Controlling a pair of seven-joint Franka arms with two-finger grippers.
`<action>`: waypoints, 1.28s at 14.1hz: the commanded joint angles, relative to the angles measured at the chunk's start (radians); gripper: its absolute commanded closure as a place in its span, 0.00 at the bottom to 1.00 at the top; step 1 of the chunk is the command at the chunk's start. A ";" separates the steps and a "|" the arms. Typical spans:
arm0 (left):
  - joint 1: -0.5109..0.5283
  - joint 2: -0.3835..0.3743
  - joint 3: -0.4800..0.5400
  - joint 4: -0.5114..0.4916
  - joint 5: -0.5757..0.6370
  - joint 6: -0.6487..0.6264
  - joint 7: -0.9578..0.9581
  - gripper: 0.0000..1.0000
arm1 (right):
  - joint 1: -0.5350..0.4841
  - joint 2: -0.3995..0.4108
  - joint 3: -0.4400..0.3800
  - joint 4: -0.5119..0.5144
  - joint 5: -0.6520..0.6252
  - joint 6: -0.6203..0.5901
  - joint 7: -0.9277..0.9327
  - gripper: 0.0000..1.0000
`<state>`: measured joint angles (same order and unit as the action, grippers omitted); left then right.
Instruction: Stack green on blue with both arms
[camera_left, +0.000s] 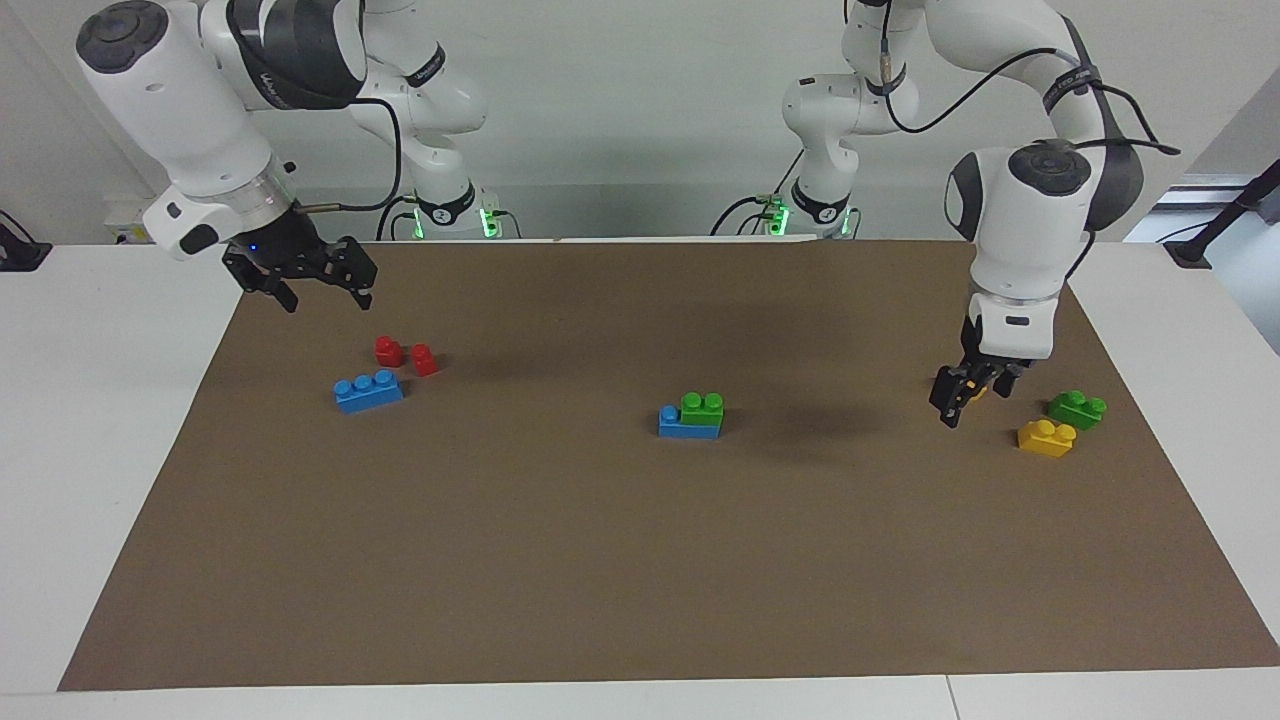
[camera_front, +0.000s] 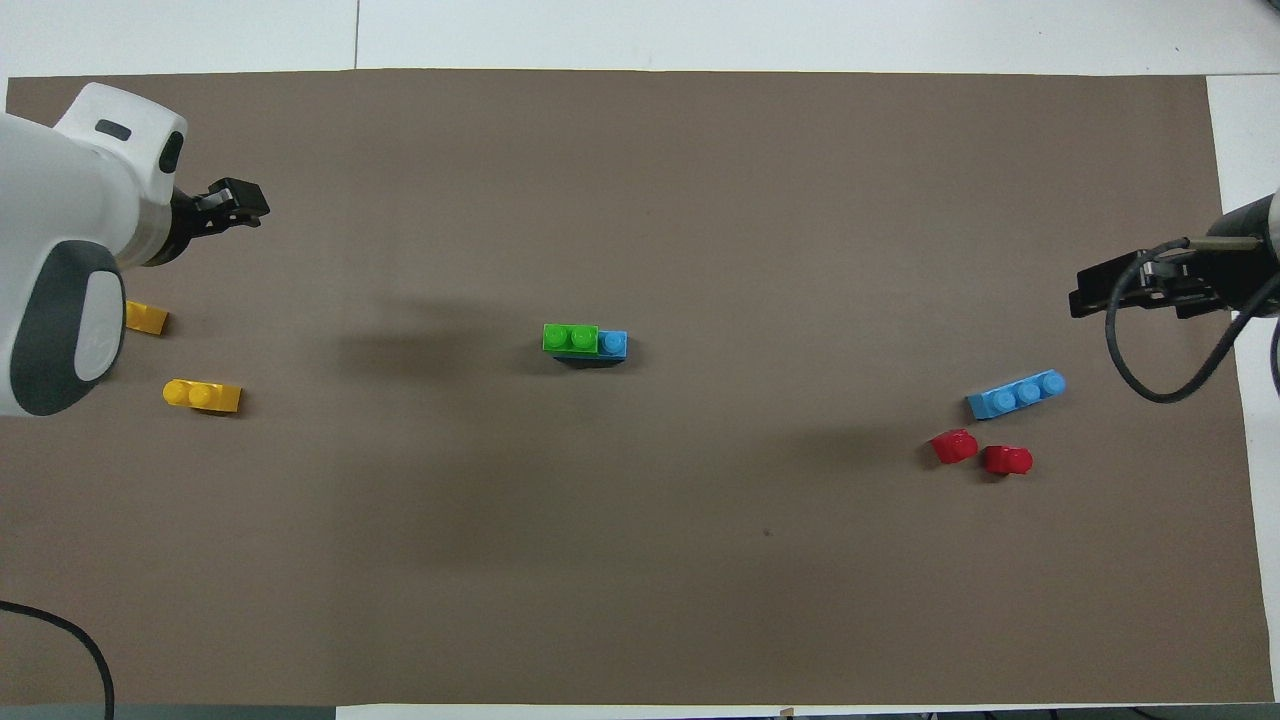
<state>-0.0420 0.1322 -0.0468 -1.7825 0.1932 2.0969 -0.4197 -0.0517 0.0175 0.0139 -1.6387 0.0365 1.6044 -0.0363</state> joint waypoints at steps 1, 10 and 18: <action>0.034 -0.020 -0.004 0.087 -0.079 -0.148 0.238 0.00 | -0.016 0.019 0.014 0.040 -0.038 -0.032 -0.031 0.00; 0.033 -0.101 -0.015 0.143 -0.143 -0.391 0.308 0.00 | -0.014 0.033 0.015 0.040 -0.027 -0.041 0.055 0.00; 0.034 -0.100 -0.002 0.210 -0.230 -0.494 0.398 0.00 | -0.008 0.032 0.014 0.040 -0.078 -0.037 0.065 0.00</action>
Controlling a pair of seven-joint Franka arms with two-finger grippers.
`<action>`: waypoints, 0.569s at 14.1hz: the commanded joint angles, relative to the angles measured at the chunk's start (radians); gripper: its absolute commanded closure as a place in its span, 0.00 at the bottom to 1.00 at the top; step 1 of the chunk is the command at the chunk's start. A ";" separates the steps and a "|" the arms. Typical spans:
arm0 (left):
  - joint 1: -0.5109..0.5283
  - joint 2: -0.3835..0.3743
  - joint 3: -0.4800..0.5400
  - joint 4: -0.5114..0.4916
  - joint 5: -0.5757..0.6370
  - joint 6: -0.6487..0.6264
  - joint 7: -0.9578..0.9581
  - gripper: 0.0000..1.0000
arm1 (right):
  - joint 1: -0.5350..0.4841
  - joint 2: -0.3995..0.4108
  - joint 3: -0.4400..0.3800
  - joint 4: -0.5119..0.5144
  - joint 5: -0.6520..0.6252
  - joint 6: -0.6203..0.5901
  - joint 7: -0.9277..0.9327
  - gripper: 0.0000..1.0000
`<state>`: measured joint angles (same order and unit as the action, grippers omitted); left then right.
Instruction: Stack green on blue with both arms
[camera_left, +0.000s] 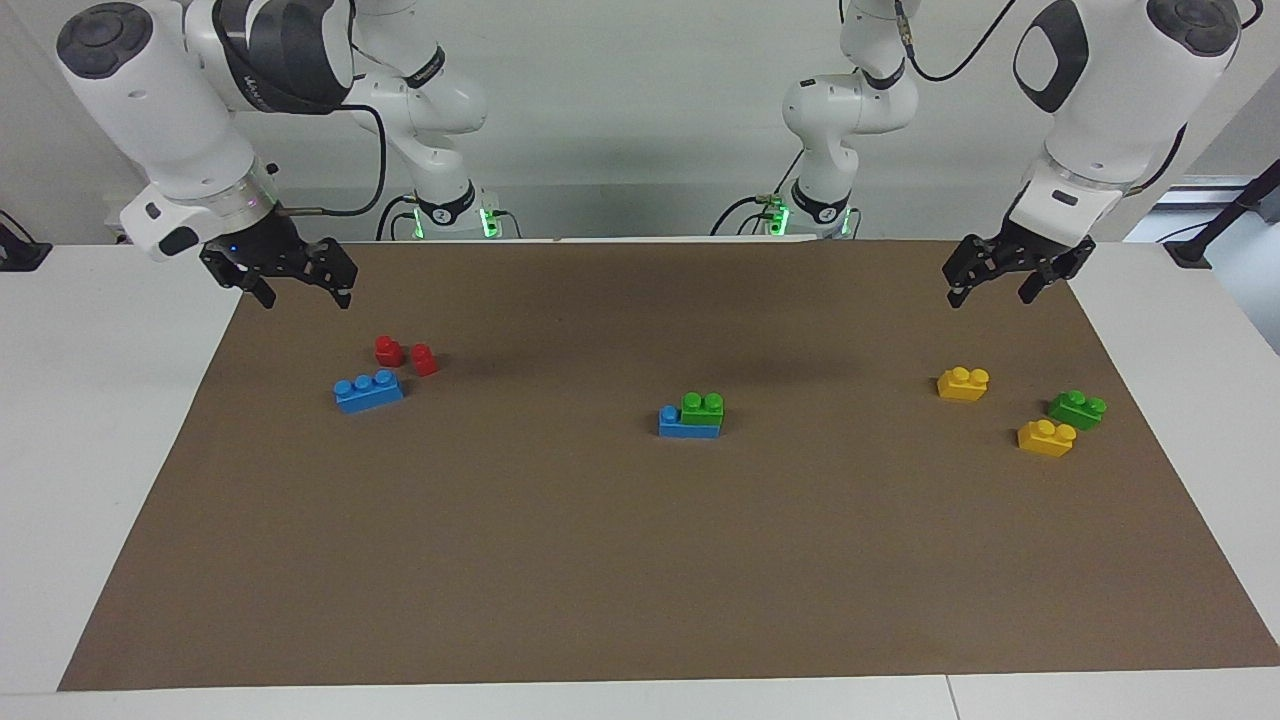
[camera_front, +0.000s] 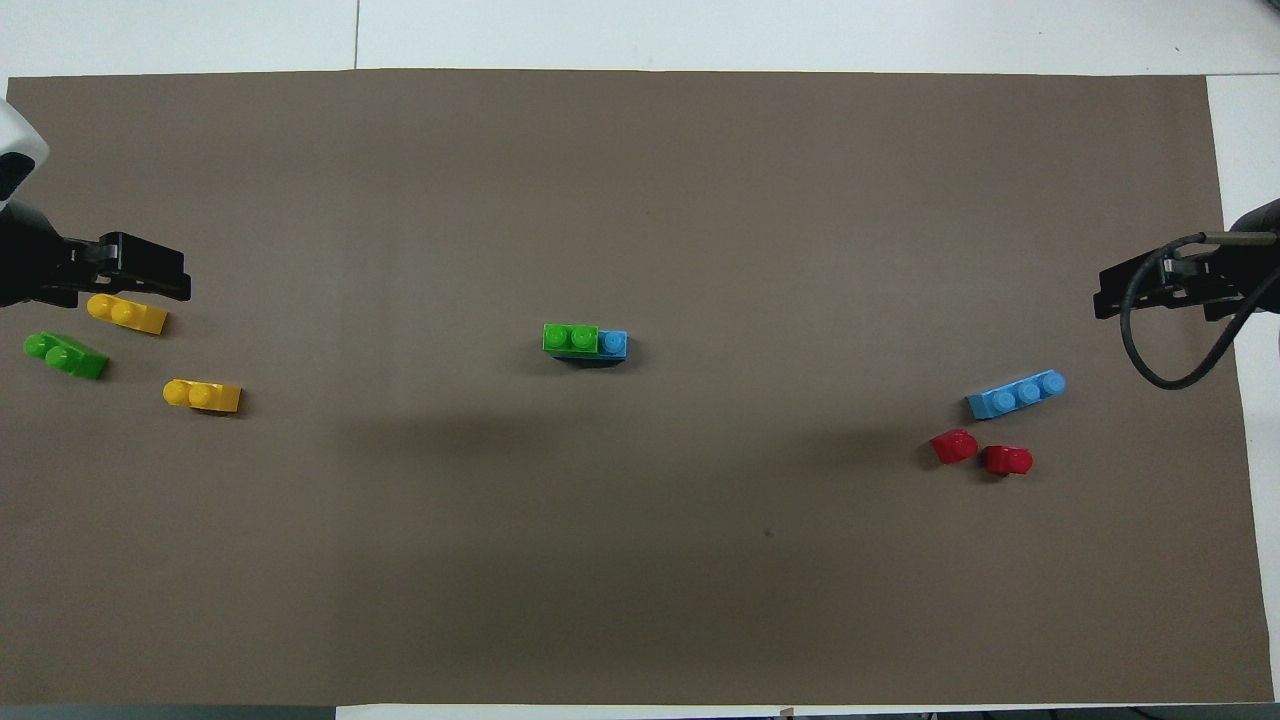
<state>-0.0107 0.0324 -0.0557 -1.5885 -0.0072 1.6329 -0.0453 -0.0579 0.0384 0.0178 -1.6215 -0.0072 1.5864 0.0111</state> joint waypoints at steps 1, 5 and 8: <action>0.003 0.000 0.007 0.016 -0.030 -0.030 0.024 0.00 | -0.002 0.011 0.010 0.022 -0.034 -0.017 0.018 0.00; 0.003 0.000 0.002 0.028 -0.013 -0.027 0.028 0.00 | 0.000 0.011 0.011 0.019 -0.033 -0.017 0.020 0.00; 0.000 -0.002 -0.001 0.027 0.035 -0.018 0.114 0.00 | 0.000 0.011 0.011 0.017 -0.033 -0.016 0.018 0.00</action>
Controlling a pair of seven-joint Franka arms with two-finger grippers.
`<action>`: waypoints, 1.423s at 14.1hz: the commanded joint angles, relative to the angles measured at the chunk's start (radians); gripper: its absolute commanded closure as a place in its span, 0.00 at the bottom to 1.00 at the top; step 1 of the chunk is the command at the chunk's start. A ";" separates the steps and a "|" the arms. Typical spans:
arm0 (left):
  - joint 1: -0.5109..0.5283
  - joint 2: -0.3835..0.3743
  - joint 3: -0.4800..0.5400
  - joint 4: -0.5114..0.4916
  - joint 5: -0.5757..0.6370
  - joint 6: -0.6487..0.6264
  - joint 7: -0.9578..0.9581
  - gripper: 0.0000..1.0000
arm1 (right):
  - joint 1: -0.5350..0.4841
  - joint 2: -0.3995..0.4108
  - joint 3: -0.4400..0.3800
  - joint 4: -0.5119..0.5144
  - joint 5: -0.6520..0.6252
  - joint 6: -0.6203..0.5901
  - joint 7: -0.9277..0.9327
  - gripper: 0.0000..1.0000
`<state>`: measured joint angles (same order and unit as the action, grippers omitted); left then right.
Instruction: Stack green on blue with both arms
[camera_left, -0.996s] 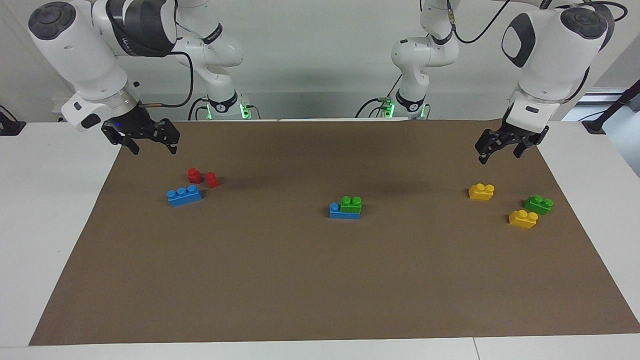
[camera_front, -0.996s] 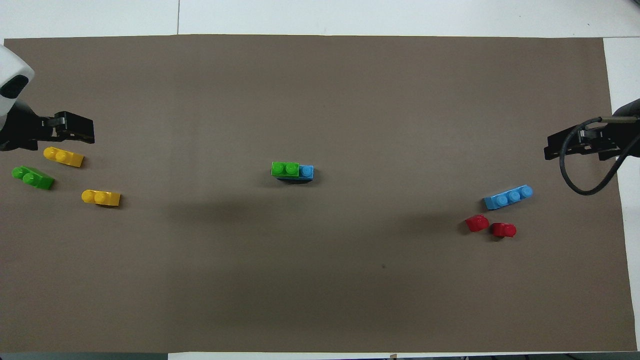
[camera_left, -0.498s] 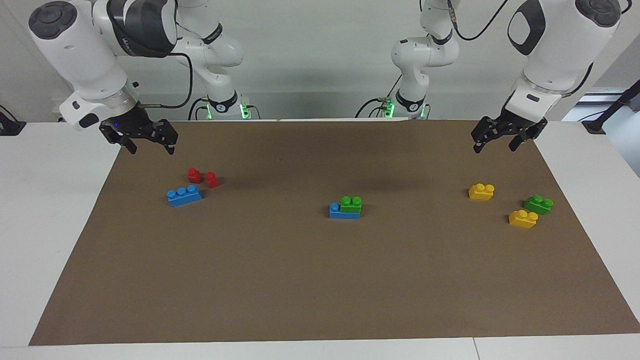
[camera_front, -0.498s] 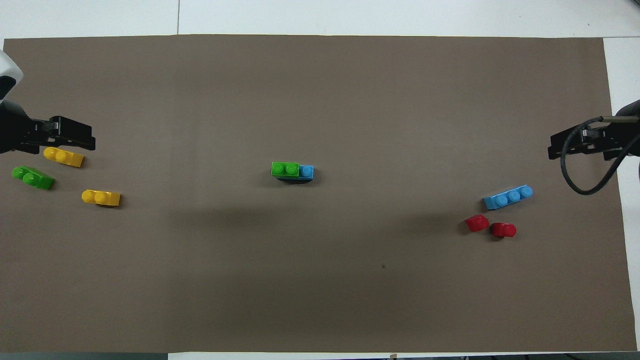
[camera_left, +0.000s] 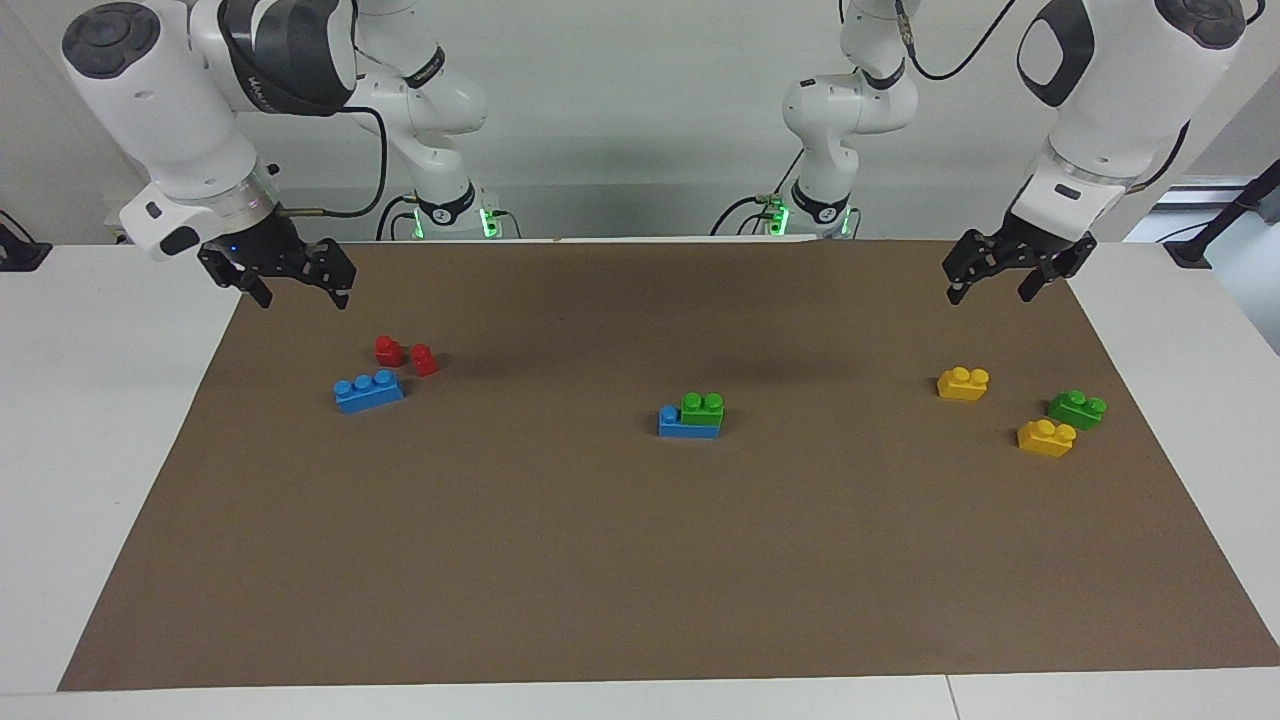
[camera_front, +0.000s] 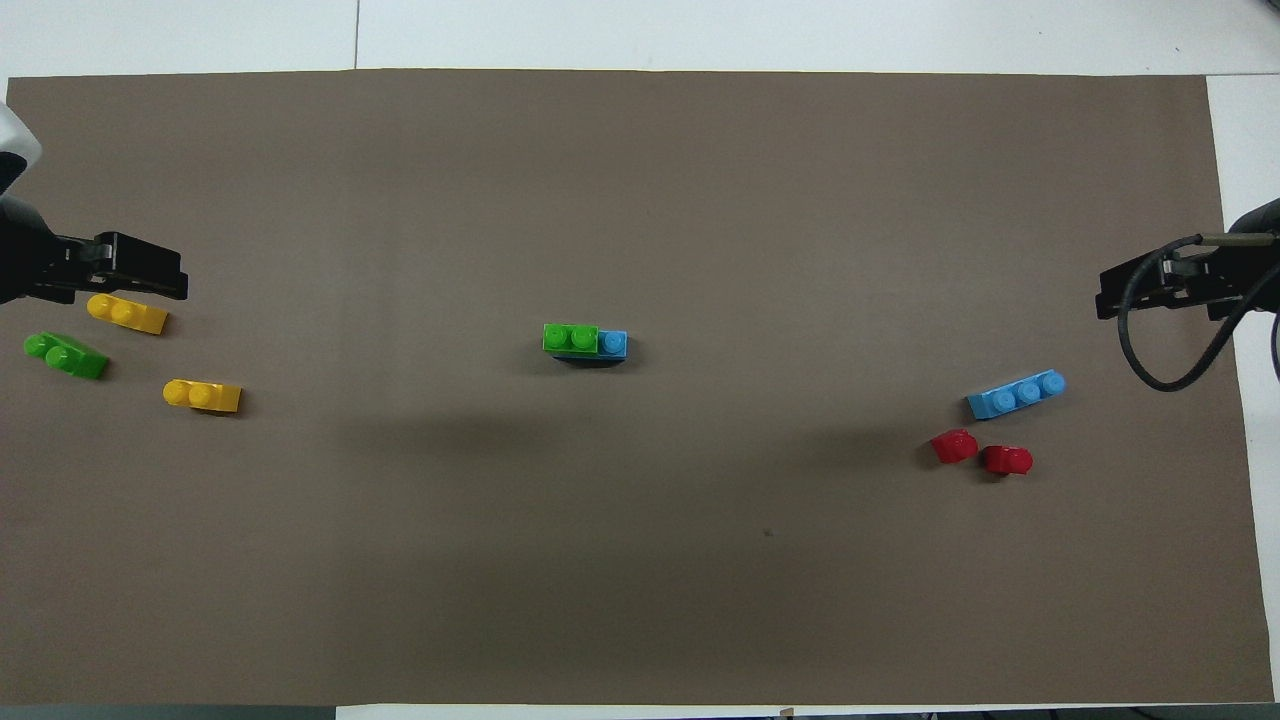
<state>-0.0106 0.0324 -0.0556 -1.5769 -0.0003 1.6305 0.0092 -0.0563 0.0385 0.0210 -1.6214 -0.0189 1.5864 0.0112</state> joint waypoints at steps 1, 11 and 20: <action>0.000 -0.002 -0.003 0.015 0.025 -0.014 0.061 0.00 | -0.002 0.011 0.008 0.017 -0.019 -0.016 0.018 0.00; 0.003 -0.003 -0.003 0.009 0.016 -0.009 0.055 0.00 | -0.007 0.009 0.008 0.017 -0.019 -0.017 0.015 0.00; 0.001 -0.003 -0.004 0.005 0.014 0.003 -0.025 0.00 | -0.008 0.008 0.008 0.014 -0.018 -0.014 0.012 0.00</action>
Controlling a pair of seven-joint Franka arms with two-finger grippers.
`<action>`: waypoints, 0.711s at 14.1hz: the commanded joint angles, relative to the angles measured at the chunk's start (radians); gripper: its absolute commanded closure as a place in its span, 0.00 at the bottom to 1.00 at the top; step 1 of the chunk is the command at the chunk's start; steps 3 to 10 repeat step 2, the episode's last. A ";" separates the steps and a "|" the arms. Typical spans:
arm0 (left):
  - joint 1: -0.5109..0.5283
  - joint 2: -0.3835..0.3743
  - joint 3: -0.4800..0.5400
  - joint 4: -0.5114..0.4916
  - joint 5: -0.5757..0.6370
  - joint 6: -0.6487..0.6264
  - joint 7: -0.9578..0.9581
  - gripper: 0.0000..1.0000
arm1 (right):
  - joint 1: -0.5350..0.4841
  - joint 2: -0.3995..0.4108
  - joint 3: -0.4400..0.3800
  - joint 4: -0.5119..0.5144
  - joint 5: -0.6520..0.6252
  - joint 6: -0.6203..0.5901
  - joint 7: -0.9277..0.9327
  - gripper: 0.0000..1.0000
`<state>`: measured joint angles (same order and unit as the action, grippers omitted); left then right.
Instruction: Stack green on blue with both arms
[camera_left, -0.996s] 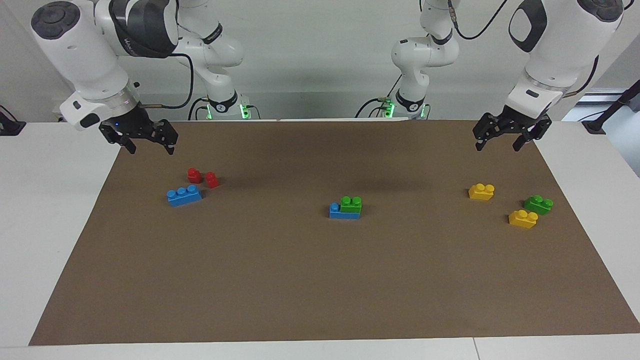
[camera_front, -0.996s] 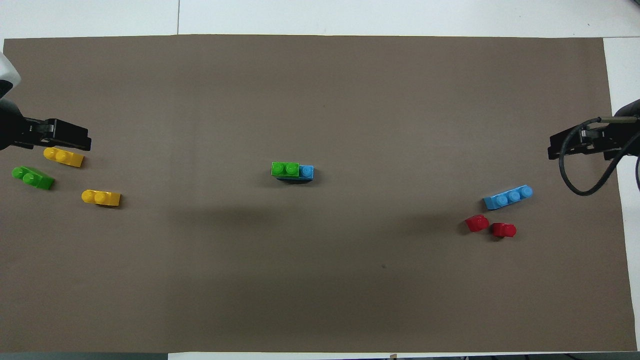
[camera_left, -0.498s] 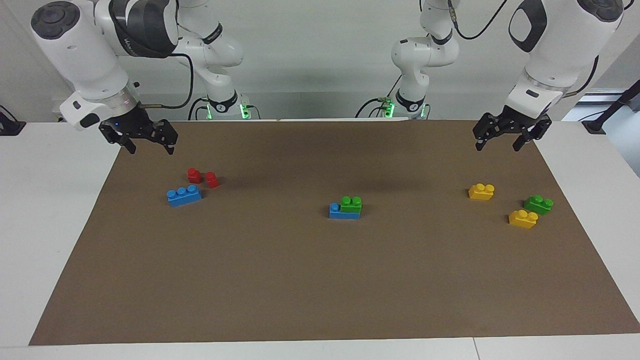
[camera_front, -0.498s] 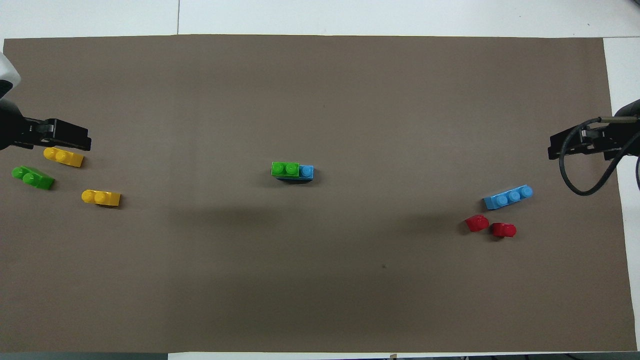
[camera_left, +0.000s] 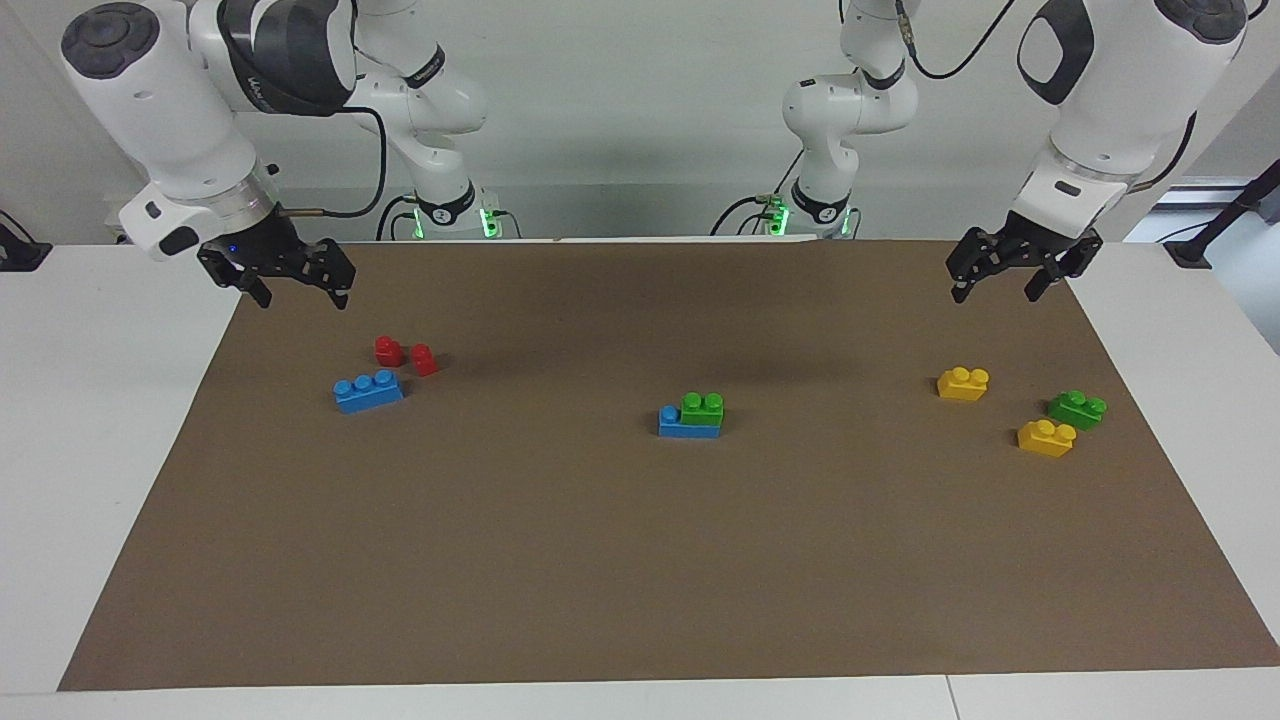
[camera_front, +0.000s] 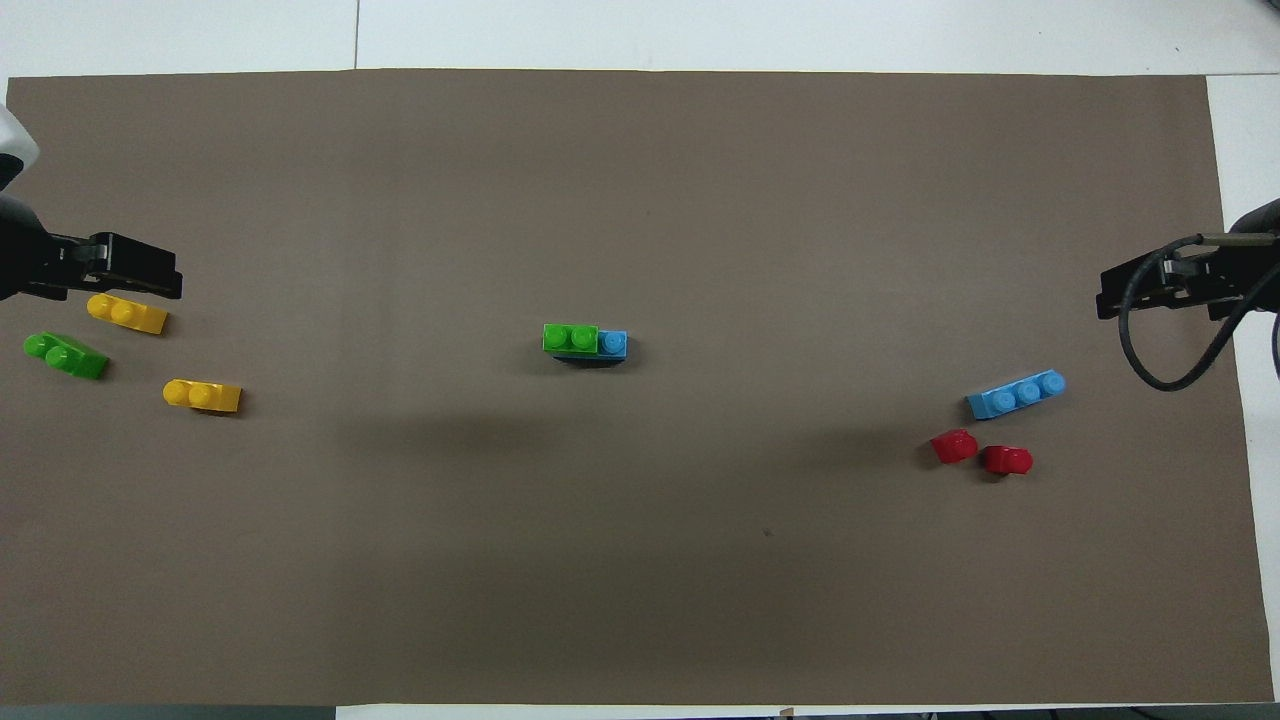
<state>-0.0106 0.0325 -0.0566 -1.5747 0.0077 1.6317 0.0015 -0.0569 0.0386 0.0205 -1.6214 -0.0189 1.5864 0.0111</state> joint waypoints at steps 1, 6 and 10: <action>0.001 -0.003 -0.003 0.002 0.006 0.002 -0.015 0.00 | -0.008 0.007 0.010 0.012 -0.018 -0.014 0.012 0.00; 0.001 -0.003 -0.003 0.002 0.006 0.002 -0.015 0.00 | -0.009 0.006 0.009 0.011 -0.018 -0.013 0.012 0.00; 0.001 -0.003 -0.003 0.002 0.006 0.002 -0.015 0.00 | -0.009 0.006 0.009 0.011 -0.018 -0.013 0.012 0.00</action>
